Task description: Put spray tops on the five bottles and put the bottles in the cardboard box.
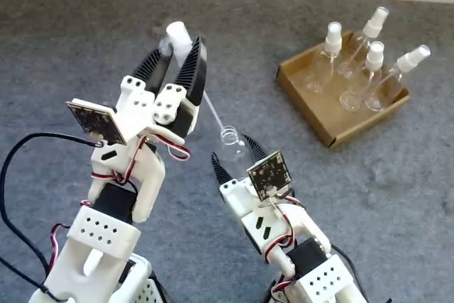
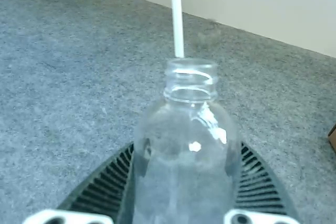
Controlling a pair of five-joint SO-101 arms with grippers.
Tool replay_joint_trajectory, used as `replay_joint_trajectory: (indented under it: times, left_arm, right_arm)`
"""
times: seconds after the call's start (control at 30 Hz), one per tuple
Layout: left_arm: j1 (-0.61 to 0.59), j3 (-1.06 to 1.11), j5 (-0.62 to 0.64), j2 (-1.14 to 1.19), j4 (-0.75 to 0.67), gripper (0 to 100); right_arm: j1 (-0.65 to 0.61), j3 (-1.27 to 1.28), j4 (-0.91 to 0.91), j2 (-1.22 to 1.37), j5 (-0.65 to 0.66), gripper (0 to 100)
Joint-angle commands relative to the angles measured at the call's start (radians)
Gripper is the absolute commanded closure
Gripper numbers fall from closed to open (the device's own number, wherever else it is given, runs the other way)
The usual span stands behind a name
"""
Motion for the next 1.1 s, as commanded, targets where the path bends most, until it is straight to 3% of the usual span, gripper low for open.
replay_joint_trajectory:
  times: [0.0,0.17,0.57,0.87,1.07]
  left_arm:
    - [0.03,-0.004,-0.008,0.002,-0.021,97]
    - [0.096,0.027,-0.009,0.002,-0.023,97]
    - [0.097,0.102,-0.008,0.001,-0.021,97]
    - [0.223,0.255,-0.008,-0.01,-0.02,97]
    - [0.228,0.314,-0.008,-0.012,-0.02,97]
  right_arm:
    - [0.013,0.13,0.002,-0.013,-0.008,82.8]
    - [0.016,0.13,0.002,-0.013,-0.008,82.8]
    - [0.016,0.13,0.002,-0.013,-0.008,82.8]
    - [0.016,0.13,0.002,-0.013,-0.008,82.8]
    - [0.018,0.128,0.002,-0.013,-0.008,82.8]
